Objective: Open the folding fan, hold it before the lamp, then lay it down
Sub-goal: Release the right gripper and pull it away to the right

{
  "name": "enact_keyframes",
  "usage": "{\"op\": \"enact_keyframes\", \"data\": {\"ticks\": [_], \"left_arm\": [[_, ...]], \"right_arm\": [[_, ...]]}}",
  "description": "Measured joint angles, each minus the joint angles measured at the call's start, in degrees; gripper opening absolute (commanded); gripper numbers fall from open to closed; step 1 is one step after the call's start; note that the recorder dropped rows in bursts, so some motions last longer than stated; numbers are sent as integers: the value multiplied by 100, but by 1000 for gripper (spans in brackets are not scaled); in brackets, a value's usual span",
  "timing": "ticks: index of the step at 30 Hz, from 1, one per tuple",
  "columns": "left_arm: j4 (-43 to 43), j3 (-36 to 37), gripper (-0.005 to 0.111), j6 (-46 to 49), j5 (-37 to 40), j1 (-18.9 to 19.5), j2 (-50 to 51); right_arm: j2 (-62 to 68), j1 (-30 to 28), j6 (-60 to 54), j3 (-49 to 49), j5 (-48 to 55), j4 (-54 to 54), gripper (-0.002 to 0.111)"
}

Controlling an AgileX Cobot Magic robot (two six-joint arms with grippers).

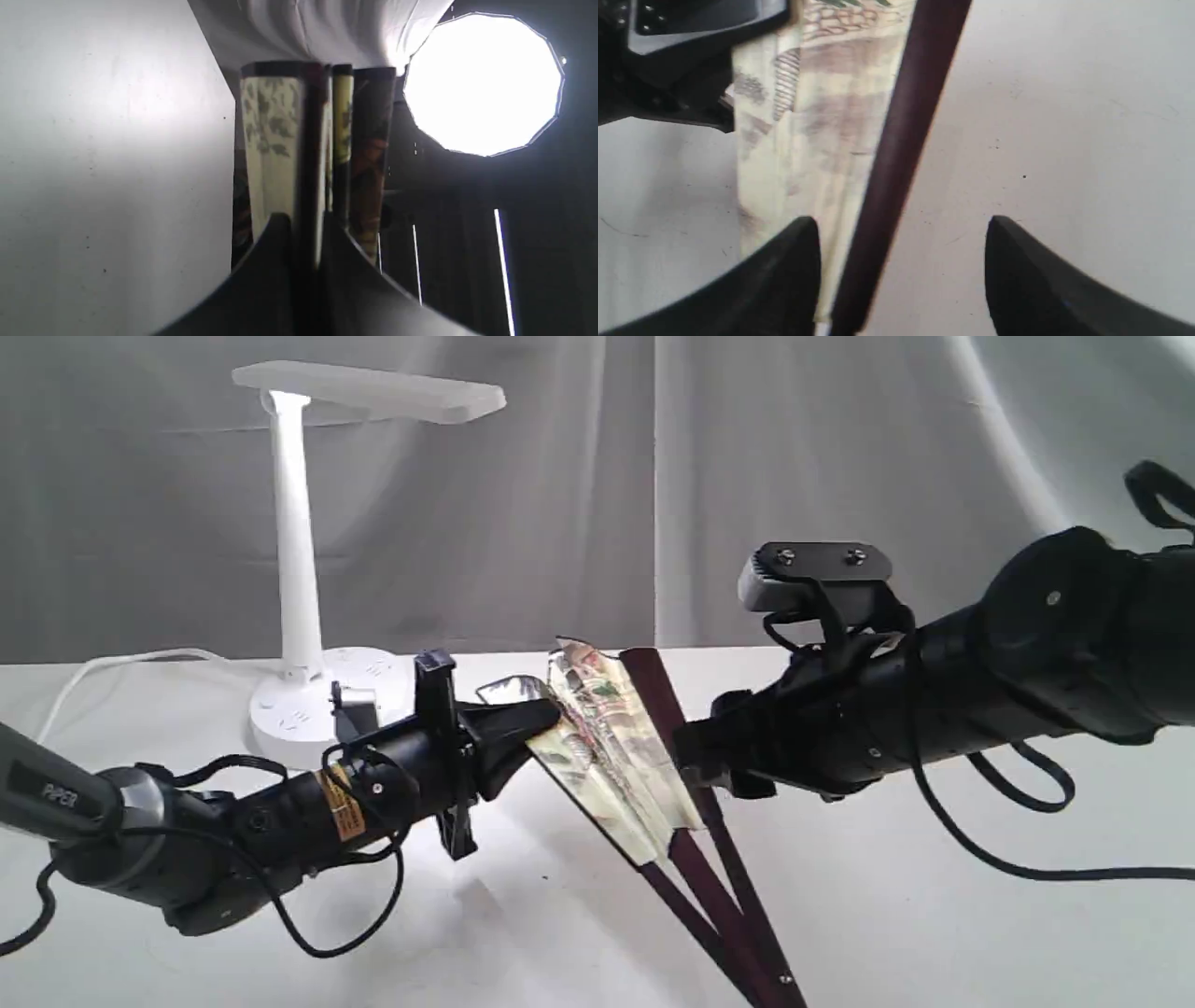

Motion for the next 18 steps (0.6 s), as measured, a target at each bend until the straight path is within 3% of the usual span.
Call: {"op": "enact_keyframes", "data": {"ticks": [8,18], "left_arm": [[772,-4,0,-272,-23,413,0],[1360,-4,0,-583,-35,439,0]], "right_arm": [[0,-560,123,0,225,24,52],[0,-1061,121,0,371,71,46]]}}
